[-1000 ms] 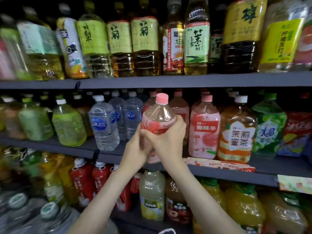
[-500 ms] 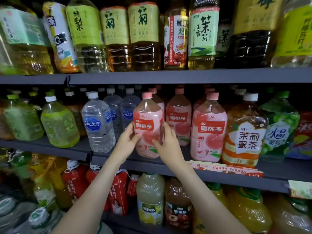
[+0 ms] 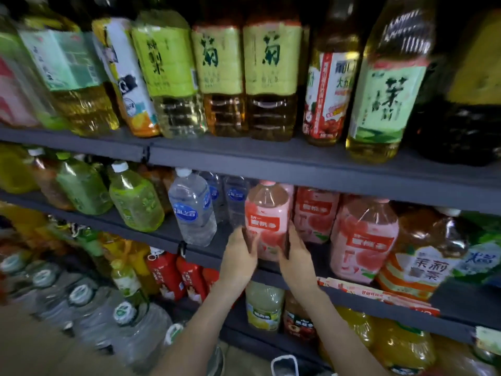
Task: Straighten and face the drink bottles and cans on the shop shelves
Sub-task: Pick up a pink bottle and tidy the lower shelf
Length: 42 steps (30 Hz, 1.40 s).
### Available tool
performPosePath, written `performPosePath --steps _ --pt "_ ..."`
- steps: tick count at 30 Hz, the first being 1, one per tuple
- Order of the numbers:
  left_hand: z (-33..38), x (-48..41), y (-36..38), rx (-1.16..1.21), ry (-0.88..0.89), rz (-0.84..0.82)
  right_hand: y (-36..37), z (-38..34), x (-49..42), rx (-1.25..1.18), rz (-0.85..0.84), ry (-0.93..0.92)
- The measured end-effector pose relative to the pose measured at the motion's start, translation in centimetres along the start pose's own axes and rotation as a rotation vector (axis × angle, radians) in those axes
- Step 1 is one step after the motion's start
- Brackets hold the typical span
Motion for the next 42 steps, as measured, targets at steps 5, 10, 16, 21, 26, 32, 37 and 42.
performPosePath --steps 5,10,16,21,26,32,37,42 --pt "2.7 3.8 -2.0 -0.128 -0.223 -0.253 -2.2 -4.0 3.3 0.080 -0.053 0.154" --pt "9.6 7.8 -8.7 -0.203 -0.178 -0.375 -4.0 -11.7 6.7 0.194 -0.276 0.233" --pt "16.2 12.3 -18.1 -0.385 -0.249 -0.395 -7.8 -22.1 10.2 0.356 -0.423 0.245" --pt "19.6 13.5 -25.0 -0.484 -0.220 -0.379 -9.0 -30.4 11.2 0.378 -0.472 0.173" --pt "19.8 12.7 -31.7 -0.500 -0.211 -0.347 -8.0 -38.5 9.6 0.390 -0.419 0.038" --pt "14.9 10.5 -43.3 -0.447 -0.243 -0.306 -0.3 -47.7 7.8 0.367 -0.426 -0.059" --pt "9.1 7.3 -56.6 -0.523 -0.227 -0.221 9.7 -56.6 6.0 0.324 -0.437 -0.091" --pt "3.2 3.9 -68.5 -0.558 -0.262 -0.146 19.2 -64.6 4.5 0.230 -0.409 -0.134"
Point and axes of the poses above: each hand's wrist, its own x-axis away from the middle knuckle, its own y-axis out of the palm, z = x × y, the point moved 10 cm from there along -x, towards the middle knuckle, and after that the axes turned 2 degrees about x, right-handed, at the moved point
